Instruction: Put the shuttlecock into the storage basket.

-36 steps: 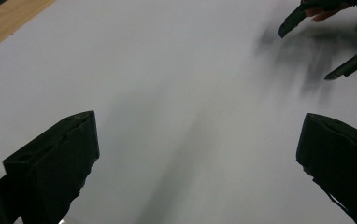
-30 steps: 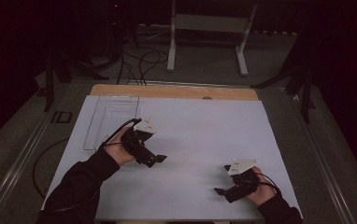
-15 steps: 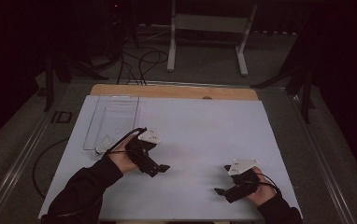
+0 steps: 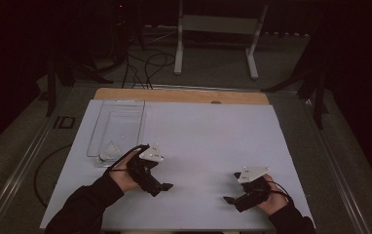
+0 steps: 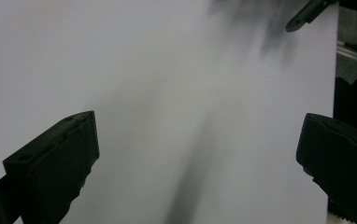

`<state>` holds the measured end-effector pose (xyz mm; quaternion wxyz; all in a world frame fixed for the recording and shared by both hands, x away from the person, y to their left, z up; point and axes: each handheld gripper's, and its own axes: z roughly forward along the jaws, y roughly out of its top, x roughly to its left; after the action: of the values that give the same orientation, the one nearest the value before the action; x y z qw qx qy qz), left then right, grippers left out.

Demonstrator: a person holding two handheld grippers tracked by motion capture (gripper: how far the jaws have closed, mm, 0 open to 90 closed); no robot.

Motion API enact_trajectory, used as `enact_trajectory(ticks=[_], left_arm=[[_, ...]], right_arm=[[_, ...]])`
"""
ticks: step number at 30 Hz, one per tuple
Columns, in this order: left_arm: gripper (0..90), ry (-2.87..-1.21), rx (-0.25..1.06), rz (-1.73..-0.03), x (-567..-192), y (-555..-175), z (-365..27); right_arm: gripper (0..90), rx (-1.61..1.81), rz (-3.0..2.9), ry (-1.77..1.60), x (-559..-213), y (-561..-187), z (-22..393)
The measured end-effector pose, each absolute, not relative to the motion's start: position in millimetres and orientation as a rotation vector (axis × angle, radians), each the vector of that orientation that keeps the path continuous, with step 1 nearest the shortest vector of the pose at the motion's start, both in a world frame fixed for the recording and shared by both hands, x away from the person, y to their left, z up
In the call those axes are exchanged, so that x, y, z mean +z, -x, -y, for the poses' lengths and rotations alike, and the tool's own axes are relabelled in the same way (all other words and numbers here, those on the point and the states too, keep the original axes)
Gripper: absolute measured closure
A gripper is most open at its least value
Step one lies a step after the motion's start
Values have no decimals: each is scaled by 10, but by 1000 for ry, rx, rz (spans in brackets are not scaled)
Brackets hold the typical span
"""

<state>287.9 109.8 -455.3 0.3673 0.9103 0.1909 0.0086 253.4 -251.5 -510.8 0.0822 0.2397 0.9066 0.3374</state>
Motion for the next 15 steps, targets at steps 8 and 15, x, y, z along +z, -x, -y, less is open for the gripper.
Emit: enact_trajectory(ticks=[8,15], left_arm=[[1,-2349,21,-501,-4693,-2785,-1189],[1,-2333,2,-538,-4811,-2733,-1313]], right_arm=[[87,994,-2715,-707,-5123,-2530,2502],[88,995,-2715,-707,-5130,-2527,2501]])
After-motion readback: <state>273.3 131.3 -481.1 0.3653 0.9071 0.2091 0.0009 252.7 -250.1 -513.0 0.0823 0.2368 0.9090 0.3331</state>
